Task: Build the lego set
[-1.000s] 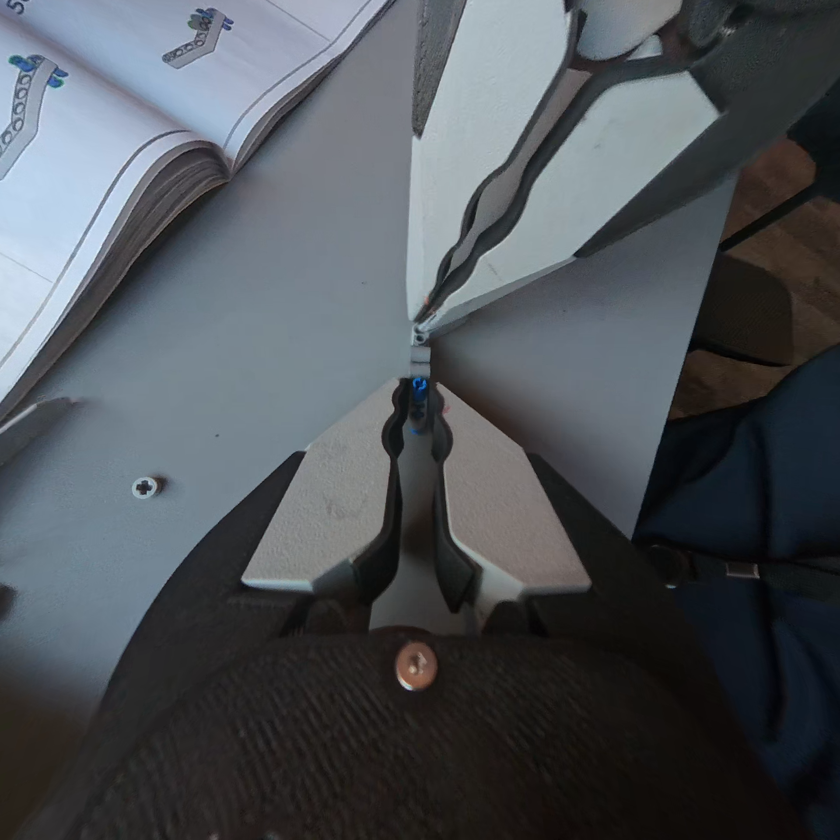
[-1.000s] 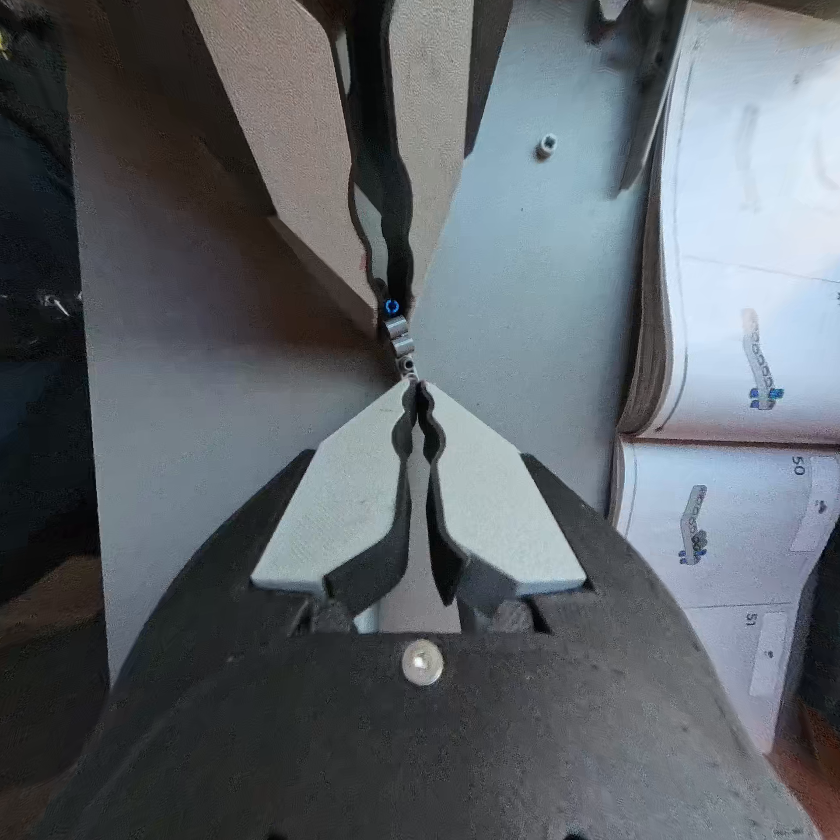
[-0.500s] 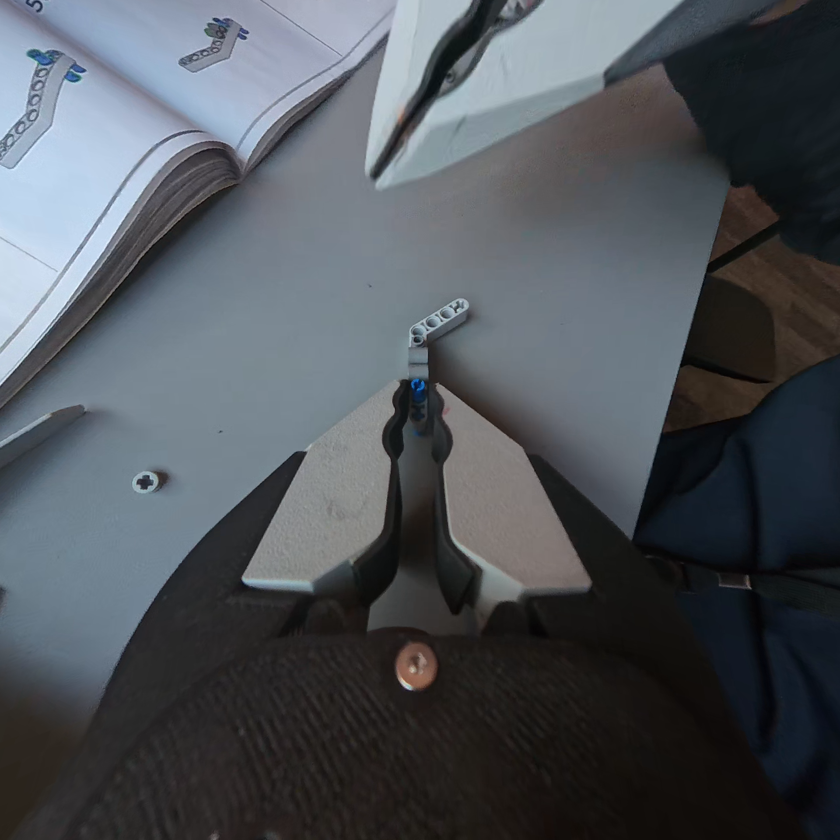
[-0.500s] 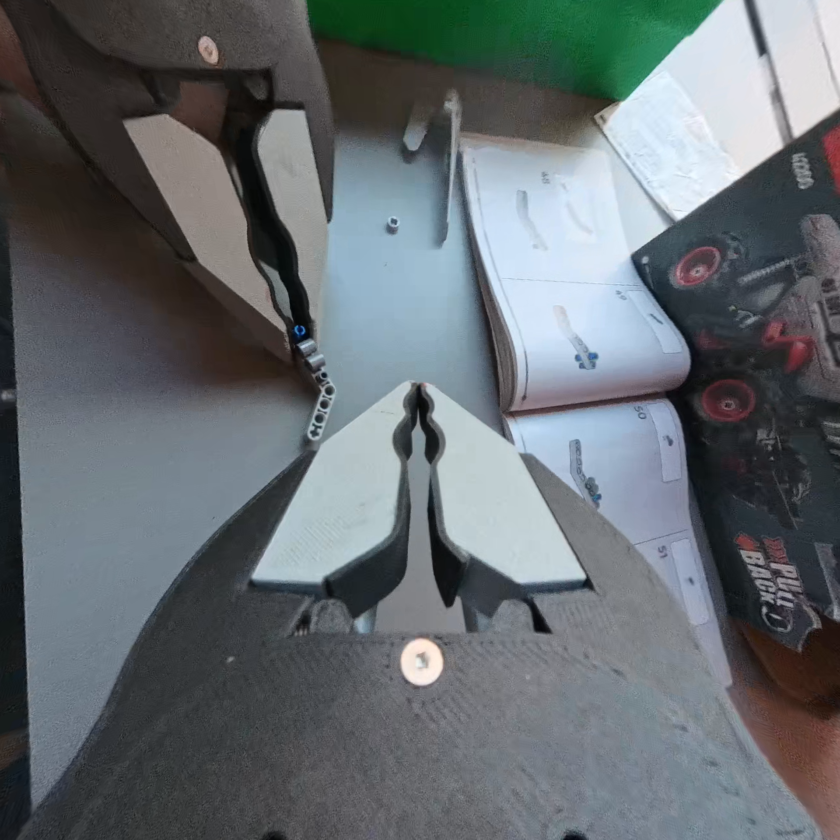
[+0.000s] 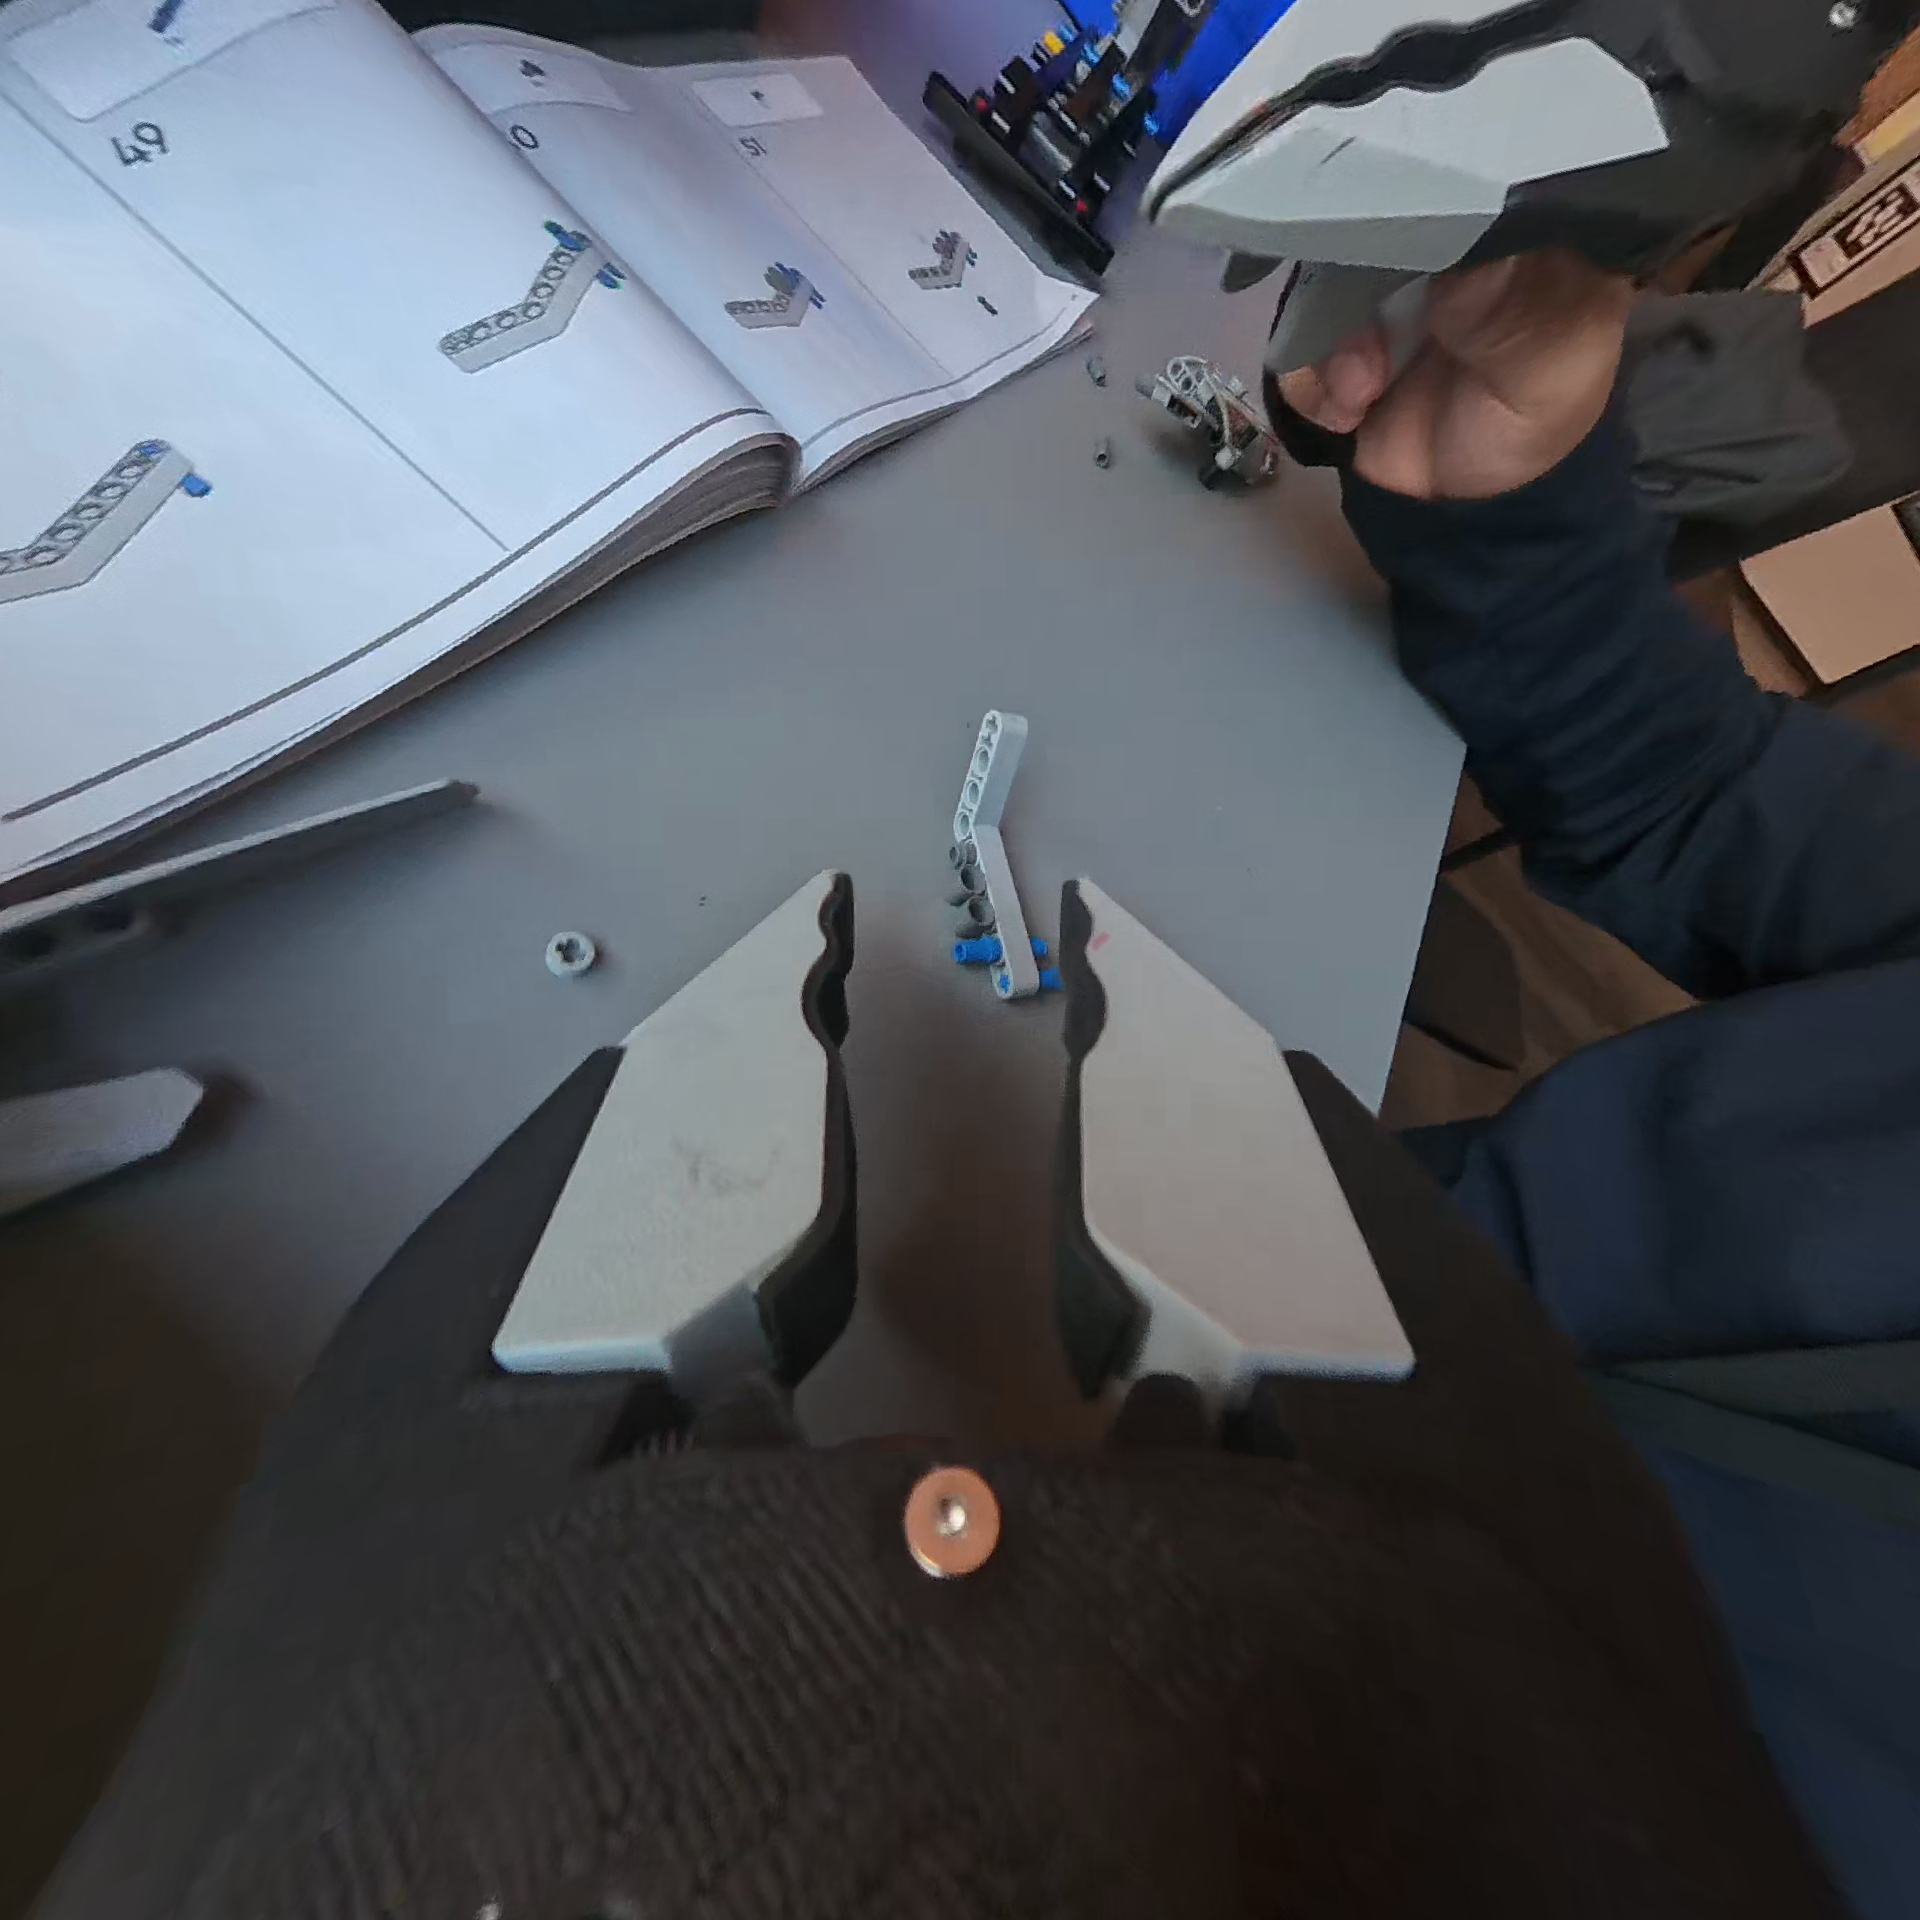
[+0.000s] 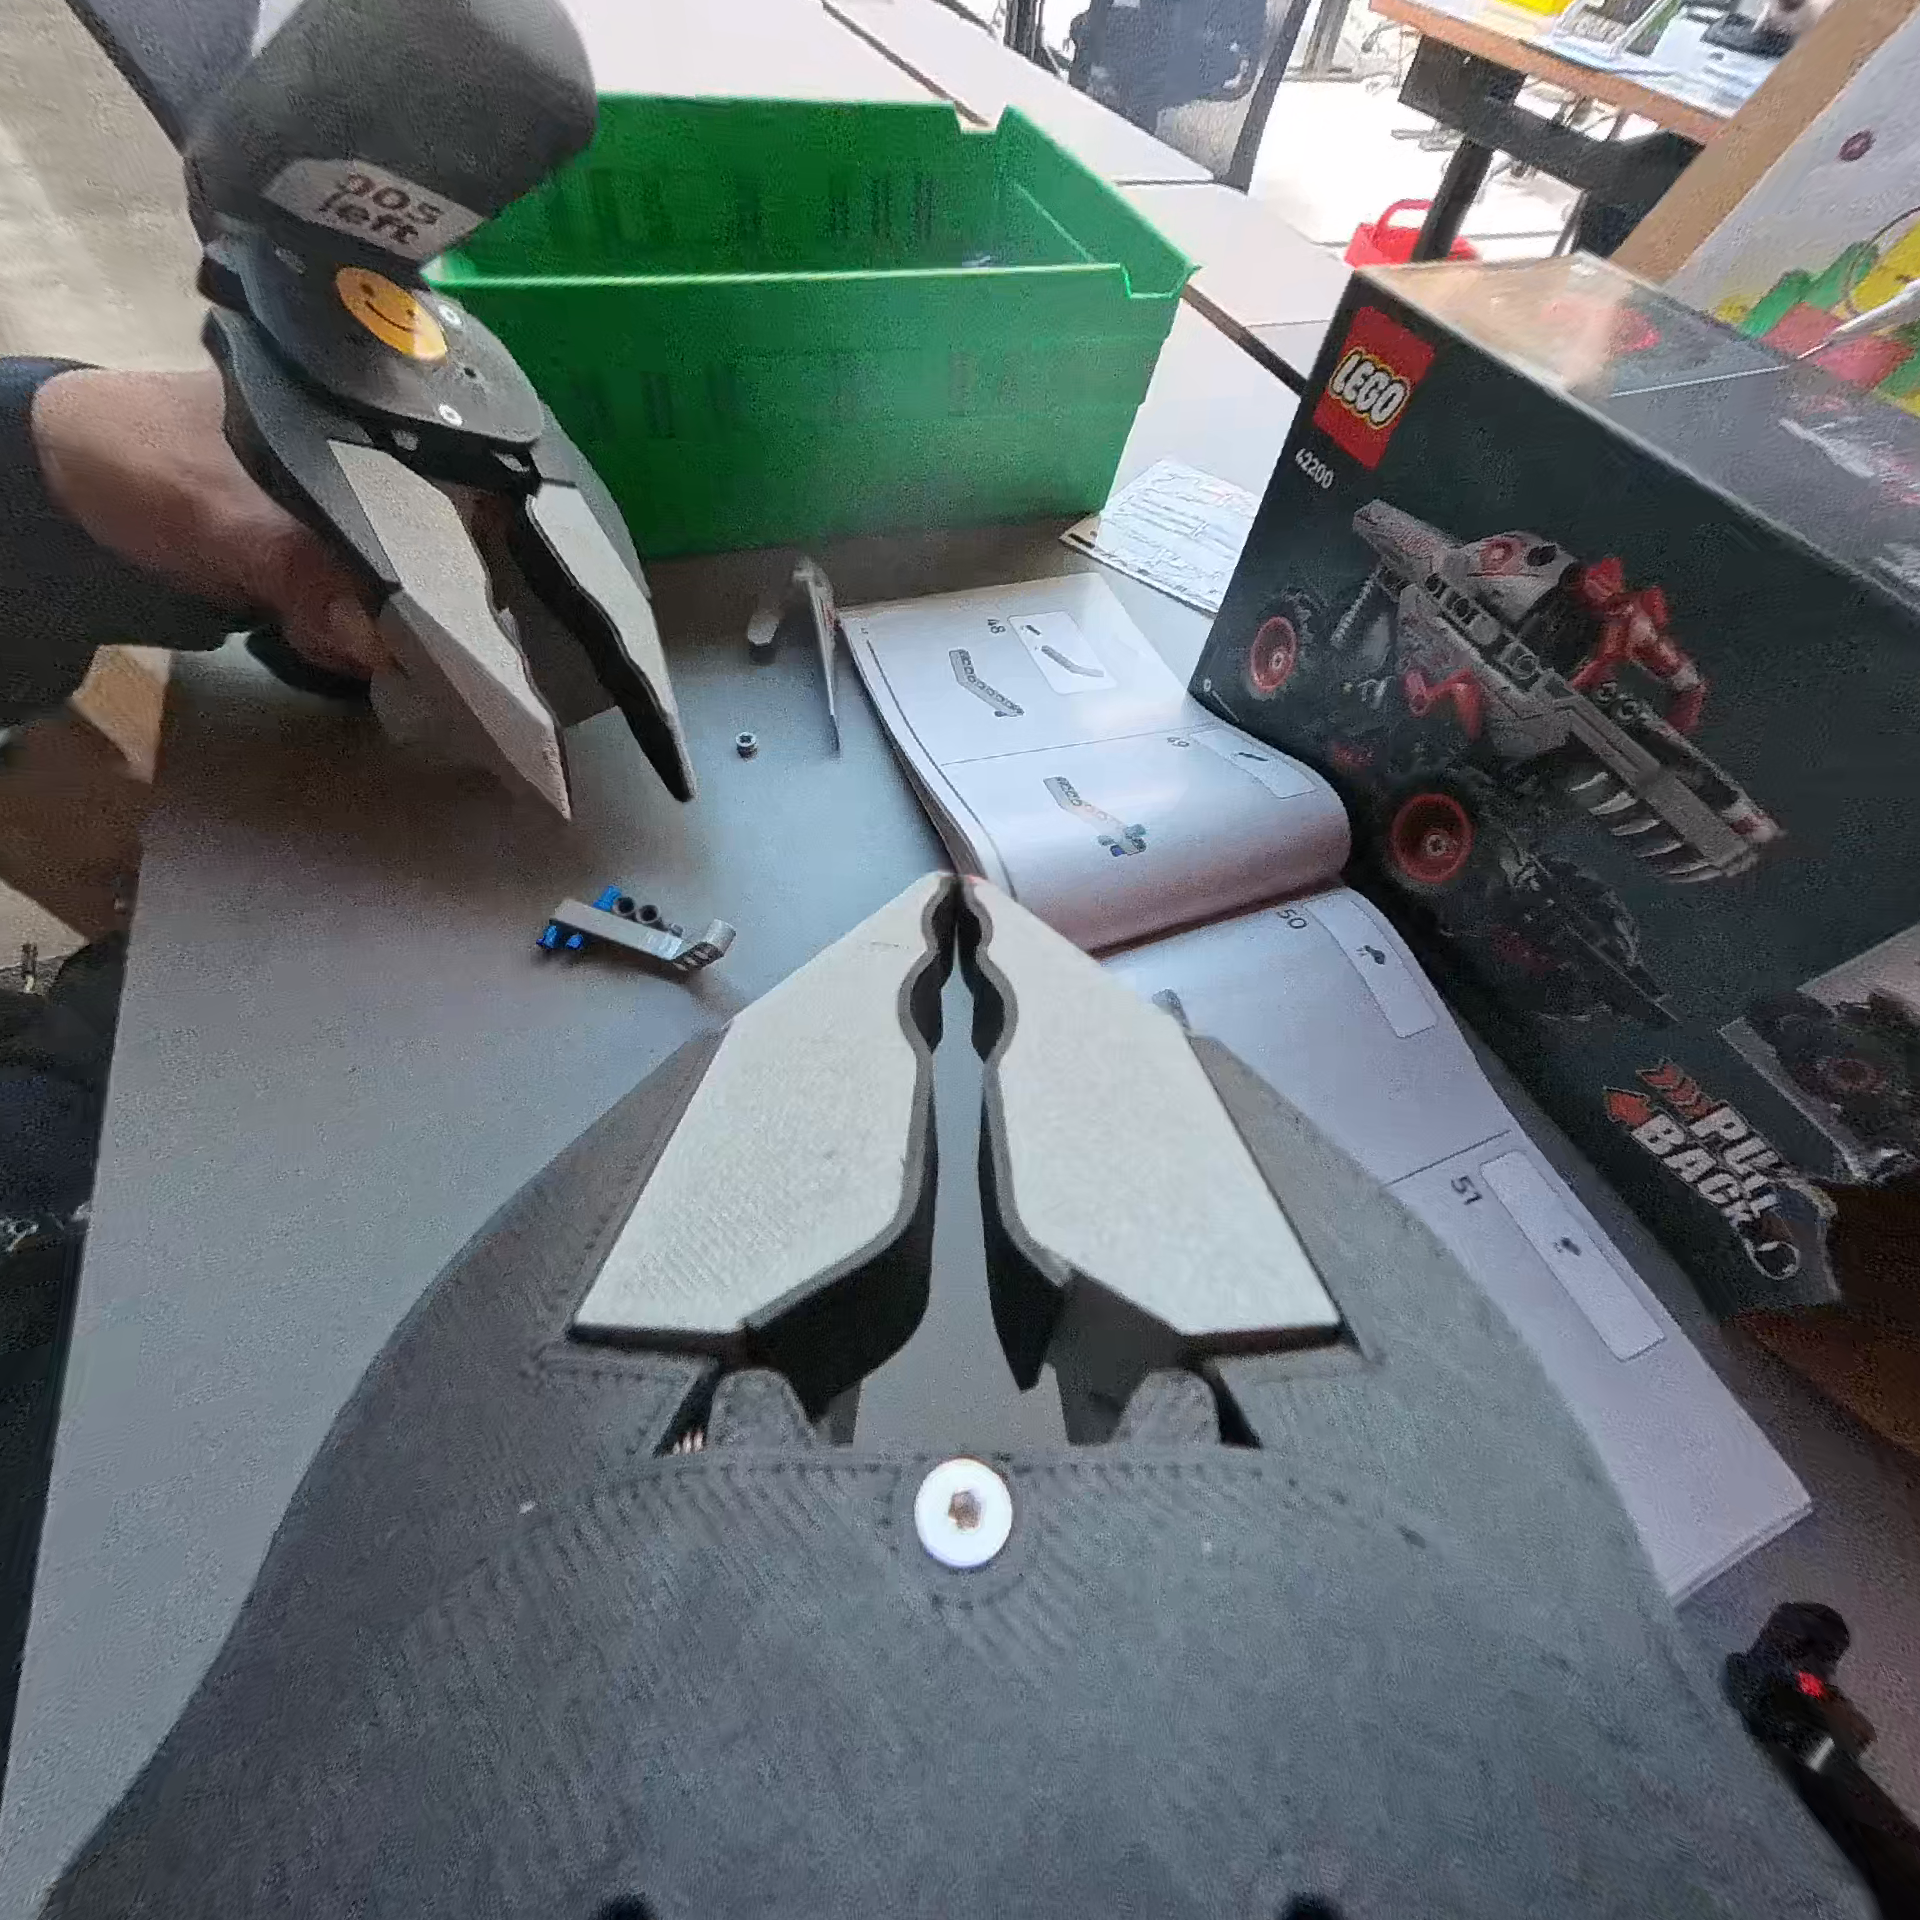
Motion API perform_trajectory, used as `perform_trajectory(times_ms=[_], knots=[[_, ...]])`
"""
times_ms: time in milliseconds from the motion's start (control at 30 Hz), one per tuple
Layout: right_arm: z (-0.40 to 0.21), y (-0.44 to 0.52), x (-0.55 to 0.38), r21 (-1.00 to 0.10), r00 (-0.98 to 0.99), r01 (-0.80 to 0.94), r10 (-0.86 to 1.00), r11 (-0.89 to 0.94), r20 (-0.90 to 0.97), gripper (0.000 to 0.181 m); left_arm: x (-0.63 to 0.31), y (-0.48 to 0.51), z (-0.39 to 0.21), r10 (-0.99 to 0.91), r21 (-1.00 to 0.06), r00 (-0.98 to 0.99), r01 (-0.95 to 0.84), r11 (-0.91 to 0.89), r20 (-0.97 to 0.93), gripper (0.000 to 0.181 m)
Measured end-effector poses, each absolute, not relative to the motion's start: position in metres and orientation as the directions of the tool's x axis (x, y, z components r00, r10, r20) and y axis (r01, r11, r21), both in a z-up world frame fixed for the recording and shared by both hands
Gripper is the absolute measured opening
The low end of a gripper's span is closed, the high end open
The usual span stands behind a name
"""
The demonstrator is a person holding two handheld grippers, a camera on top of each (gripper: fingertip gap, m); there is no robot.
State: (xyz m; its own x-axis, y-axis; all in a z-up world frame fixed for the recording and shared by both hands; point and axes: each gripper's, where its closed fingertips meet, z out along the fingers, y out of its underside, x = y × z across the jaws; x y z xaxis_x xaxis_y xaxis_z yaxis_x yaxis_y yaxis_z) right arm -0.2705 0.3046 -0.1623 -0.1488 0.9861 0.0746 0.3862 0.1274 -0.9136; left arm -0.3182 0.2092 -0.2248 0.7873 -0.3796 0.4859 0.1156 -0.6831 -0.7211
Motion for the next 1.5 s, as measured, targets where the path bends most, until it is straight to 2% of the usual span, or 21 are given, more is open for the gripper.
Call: perform_trajectory(times_ms=[33,167,267,367,533,733,800,867,900,1000,1067,1167,1267,1500], knots=[[-0.158,0.306,-0.269,-0.920,-0.141,0.369,0.987,0.128,0.080,0.000,-0.320,0.206,-0.223,-0.376,-0.724,0.789,0.123,-0.679,0.486,0.036],[-0.154,0.306,-0.261,-0.936,-0.152,0.334,0.987,0.109,0.061,0.000,-0.324,0.189,-0.223,-0.370,-0.733,0.817,0.091,-0.674,0.442,0.035],[-0.166,0.298,-0.257,-0.922,-0.183,0.367,0.982,0.121,0.056,0.000,-0.324,0.175,-0.226,-0.371,-0.740,0.838,0.057,-0.671,0.400,0.034],[-0.181,0.287,-0.257,-0.897,-0.218,0.415,0.974,0.153,0.065,0.008,-0.322,0.167,-0.232,-0.373,-0.742,0.850,0.030,-0.670,0.371,0.033],[-0.196,0.285,-0.256,-0.864,-0.196,0.451,0.969,0.226,0.151,0.009,-0.322,0.165,-0.232,-0.387,-0.764,0.861,0.002,-0.646,0.329,0.030],[-0.190,0.287,-0.245,-0.863,-0.147,0.454,0.974,0.221,0.172,0.013,-0.323,0.162,-0.235,-0.392,-0.759,0.870,-0.031,-0.650,0.300,0.029],[-0.178,0.296,-0.221,-0.856,-0.069,0.476,0.978,0.204,0.194,0.015,-0.324,0.161,-0.235,-0.390,-0.762,0.873,-0.031,-0.646,0.295,0.029],[-0.166,0.333,-0.166,-0.849,0.131,0.508,0.961,0.146,0.244,0.012,-0.325,0.158,-0.234,-0.392,-0.766,0.870,-0.025,-0.642,0.300,0.029],[-0.158,0.360,-0.126,-0.855,0.265,0.511,0.929,0.092,0.258,0.012,-0.326,0.157,-0.232,-0.394,-0.770,0.866,-0.017,-0.638,0.307,0.028],[-0.151,0.443,0.026,-0.864,0.638,0.477,0.740,-0.161,0.214,0.026,-0.325,0.156,-0.226,-0.411,-0.785,0.847,0.010,-0.619,0.336,0.025],[-0.166,0.479,0.106,-0.862,0.759,0.412,0.635,-0.295,0.146,0.034,-0.323,0.156,-0.226,-0.422,-0.780,0.836,0.011,-0.626,0.350,0.024],[-0.211,0.507,0.161,-0.799,0.833,0.354,0.553,-0.487,0.032,0.046,-0.322,0.157,-0.227,-0.426,-0.779,0.837,-0.001,-0.627,0.342,0.024],[-0.242,0.518,0.171,-0.752,0.865,0.317,0.501,-0.578,-0.020,0.040,-0.323,0.158,-0.228,-0.418,-0.779,0.842,0.003,-0.627,0.340,0.024],[-0.247,0.515,0.174,-0.769,0.871,0.346,0.489,-0.537,0.049,0.030,-0.324,0.158,-0.229,-0.410,-0.767,0.836,0.021,-0.641,0.365,0.023]])
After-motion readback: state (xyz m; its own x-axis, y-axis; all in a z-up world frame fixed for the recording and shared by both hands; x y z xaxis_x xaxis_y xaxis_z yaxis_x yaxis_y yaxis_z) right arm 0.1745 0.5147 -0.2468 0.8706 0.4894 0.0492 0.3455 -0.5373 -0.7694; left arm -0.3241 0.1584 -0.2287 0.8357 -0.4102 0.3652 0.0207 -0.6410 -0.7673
